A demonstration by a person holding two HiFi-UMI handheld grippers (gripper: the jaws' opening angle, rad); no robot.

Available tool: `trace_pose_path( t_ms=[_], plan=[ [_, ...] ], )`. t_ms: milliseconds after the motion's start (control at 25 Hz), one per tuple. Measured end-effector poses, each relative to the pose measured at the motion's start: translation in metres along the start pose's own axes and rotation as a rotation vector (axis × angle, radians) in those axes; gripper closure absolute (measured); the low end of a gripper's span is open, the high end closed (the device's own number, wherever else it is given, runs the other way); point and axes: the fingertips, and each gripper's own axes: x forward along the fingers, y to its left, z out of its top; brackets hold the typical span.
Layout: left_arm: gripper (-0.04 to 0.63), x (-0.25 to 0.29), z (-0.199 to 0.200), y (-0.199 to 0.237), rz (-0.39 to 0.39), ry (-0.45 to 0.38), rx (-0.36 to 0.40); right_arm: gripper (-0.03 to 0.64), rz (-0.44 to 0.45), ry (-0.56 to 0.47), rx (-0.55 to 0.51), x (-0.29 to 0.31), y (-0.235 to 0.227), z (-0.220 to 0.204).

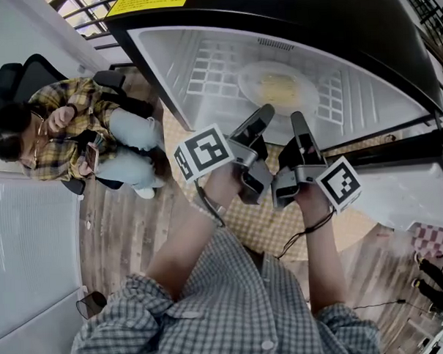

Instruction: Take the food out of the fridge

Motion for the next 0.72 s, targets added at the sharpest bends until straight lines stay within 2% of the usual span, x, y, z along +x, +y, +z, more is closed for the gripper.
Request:
trace_pose_path(
  t_ms=[240,360,440,480,600,720],
  plan=[
    [0.471,0.005,0.007,0.003,0.004,-0.011,-0.014,0.518,0.025,0.005,-0.011,0.009,0.001,0.004],
    [0.482,0.005,0.006,0.005,-0.016,-0.002,-0.023,0.545,0.041,0.013,-0.029,0.011,0.005,0.004],
    [0.496,0.004,0.005,0.003,-0.028,0.002,-0.012,0.553,0.046,0.026,-0.041,0.011,0.006,0.003],
    [0.539,0.004,0.005,0.002,-0.030,0.004,0.003,0.558,0.045,0.030,-0.044,0.010,0.005,0.003],
    [0.543,0.004,0.005,-0.001,-0.021,0.012,0.030,0.560,0.042,0.027,-0.045,0.008,0.005,0.003],
    [0.543,0.001,0.005,-0.004,-0.024,0.010,0.019,0.560,0.047,0.026,-0.060,0.005,0.009,0.003]
  ],
)
